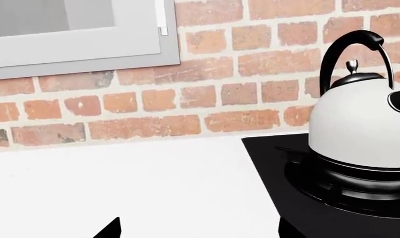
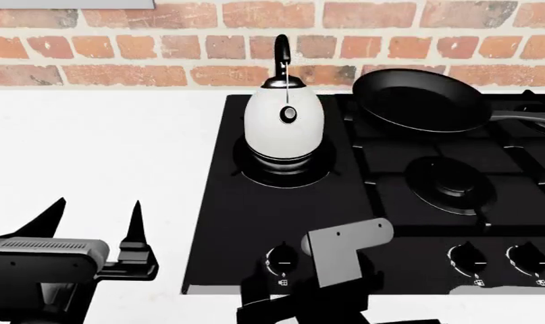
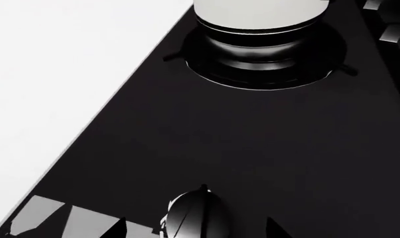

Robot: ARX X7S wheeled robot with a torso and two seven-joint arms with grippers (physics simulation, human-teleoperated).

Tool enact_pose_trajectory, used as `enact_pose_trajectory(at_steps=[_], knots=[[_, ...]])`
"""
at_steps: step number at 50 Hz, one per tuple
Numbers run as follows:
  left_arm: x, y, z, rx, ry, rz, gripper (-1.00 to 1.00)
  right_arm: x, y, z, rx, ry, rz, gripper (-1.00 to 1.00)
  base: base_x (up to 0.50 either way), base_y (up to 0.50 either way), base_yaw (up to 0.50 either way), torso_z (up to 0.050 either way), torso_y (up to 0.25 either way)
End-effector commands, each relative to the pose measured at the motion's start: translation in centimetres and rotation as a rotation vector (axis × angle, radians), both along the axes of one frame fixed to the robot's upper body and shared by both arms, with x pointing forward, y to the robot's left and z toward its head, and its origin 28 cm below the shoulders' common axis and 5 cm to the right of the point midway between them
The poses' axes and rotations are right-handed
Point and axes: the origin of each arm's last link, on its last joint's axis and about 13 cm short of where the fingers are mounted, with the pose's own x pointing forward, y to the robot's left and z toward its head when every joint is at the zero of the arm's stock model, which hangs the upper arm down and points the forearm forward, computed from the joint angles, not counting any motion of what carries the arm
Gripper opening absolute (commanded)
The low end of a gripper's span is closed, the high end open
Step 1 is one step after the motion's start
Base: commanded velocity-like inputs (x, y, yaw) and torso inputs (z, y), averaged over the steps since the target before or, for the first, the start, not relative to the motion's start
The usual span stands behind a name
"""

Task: Pick the kettle from the counter and place it on a stove burner. Then turn the burner on.

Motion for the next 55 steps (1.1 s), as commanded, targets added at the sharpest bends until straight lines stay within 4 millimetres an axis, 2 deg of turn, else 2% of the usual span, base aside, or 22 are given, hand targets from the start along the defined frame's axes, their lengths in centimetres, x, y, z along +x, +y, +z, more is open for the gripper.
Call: enact_pose_trajectory(at_steps=[1,26,42,54,55], knots=[[0.0,0.0,-0.1,-0.004,0.003,0.001,1.0,0.0,0.2,-0.5,-0.011,0.017,0.015,1.0,0.0,0.0,0.0,0.0,0.0],[0.0,0.0,-0.4,-0.013,0.004,0.002,1.0,-1.1,0.3,-0.2,0.021,-0.008,0.035,1.0,0.0,0.0,0.0,0.0,0.0],[0.0,0.0,-0.6,-0.013,0.007,-0.001,1.0,0.4,0.1,-0.8,0.01,0.002,-0.016,1.0,0.0,0.0,0.0,0.0,0.0],[0.0,0.0,-0.7,-0.015,0.01,0.0,1.0,0.1,0.2,-0.8,0.005,-0.001,0.001,1.0,0.0,0.0,0.0,0.0,0.0],[0.0,0.0,-0.7,-0.015,0.009,0.0,1.0,0.1,0.2,-0.8,0.002,-0.004,0.002,-1.0,0.0,0.0,0.0,0.0,0.0]])
